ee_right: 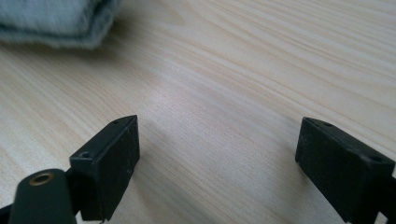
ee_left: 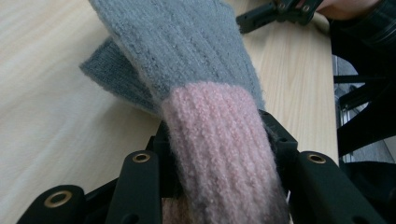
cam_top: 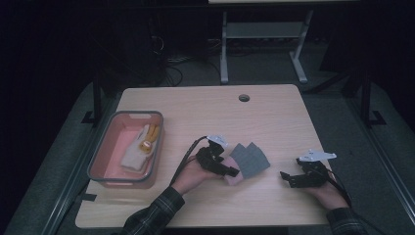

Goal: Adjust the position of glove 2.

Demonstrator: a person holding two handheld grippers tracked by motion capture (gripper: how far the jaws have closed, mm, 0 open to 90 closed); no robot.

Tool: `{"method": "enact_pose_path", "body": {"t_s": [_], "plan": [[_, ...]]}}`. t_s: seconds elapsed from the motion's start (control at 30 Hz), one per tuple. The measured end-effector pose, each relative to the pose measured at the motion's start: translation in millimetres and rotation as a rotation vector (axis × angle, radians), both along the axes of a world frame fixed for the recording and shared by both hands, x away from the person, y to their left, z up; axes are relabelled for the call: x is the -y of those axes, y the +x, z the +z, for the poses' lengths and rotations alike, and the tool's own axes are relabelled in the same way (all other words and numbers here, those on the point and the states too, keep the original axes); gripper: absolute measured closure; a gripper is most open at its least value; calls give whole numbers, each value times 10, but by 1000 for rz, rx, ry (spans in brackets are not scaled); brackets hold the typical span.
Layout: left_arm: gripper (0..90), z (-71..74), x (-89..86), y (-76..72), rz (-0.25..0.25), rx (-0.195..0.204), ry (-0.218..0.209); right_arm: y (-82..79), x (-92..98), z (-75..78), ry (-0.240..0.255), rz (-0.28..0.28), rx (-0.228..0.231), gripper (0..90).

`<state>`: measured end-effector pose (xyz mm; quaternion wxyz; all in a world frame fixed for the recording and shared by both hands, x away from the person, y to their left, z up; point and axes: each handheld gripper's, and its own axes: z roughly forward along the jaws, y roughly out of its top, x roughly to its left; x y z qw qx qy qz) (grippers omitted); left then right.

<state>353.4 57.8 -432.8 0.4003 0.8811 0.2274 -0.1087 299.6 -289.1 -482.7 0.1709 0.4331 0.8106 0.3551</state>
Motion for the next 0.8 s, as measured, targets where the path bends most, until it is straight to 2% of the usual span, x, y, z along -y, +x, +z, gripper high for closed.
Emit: {"method": "enact_pose_path", "body": {"t_s": [0.1, 0.37, 0.8], "plan": [[579, 46, -42, 9, 1, 0, -9, 0, 0, 0, 0, 0, 0, 132], [577, 186, -153, 28, 19, 33, 11, 0, 0, 0, 0, 0, 0, 132], [570, 337, -349, 73, 53, 48, -9, 0, 0, 0, 0, 0, 0, 132]]}}
